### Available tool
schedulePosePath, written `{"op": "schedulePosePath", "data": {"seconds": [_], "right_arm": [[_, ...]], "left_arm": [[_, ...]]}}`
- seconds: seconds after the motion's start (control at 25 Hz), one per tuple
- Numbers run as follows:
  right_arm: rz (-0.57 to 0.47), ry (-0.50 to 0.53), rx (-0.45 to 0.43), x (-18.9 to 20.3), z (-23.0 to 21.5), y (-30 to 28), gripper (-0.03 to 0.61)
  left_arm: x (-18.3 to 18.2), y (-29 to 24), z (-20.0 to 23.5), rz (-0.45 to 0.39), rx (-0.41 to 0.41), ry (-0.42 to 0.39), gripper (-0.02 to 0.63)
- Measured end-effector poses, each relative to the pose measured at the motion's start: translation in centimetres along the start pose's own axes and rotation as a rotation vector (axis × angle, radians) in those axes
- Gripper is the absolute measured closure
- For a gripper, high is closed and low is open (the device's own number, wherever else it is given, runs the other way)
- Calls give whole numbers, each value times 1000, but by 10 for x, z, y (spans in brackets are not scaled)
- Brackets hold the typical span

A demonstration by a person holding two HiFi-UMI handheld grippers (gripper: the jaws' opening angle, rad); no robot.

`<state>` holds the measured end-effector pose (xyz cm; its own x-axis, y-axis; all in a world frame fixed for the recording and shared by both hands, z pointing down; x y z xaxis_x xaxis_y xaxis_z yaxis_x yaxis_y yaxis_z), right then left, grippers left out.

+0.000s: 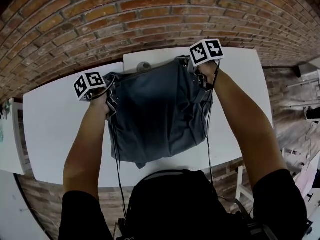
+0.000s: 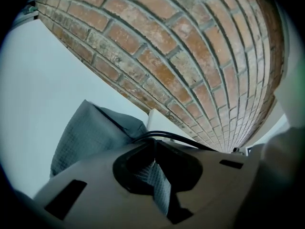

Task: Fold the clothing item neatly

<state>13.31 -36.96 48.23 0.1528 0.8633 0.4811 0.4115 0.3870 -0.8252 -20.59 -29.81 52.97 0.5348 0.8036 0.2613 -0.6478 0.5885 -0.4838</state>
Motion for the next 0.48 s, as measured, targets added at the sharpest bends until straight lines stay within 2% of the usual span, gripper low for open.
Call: {"op": "schedulePosePath", "data": {"seconds": [0.08, 0.12, 0.2, 0.32, 0.48], "right_arm": [[-17, 29, -43, 0, -1, 6, 410], [-35, 40, -47, 2, -4, 13, 394], [-92, 42, -29, 9, -17, 35, 394], [-156, -24, -3, 44, -42, 74, 396], [-105, -163, 8, 127, -64, 99, 396]], "left_arm": [[-1, -1, 2, 21, 23, -30, 603], [-2, 1, 1, 32, 43, -54, 601], [-2, 8, -2, 50, 94, -106, 533], [-4, 33, -9, 39, 156, -179, 449], [-3, 85, 1, -13, 109, -280, 440]]}}
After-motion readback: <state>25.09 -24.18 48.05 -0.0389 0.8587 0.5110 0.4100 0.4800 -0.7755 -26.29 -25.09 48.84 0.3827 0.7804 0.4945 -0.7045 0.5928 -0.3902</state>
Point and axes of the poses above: the fingertips, and each gripper's own axes: y backward along the fingers, z to its left, x out of its underside, the point moved 8 cm from there along y, backward along the fingers, and after that the axes turned 14 degrees about x, right-handed, at the moved point
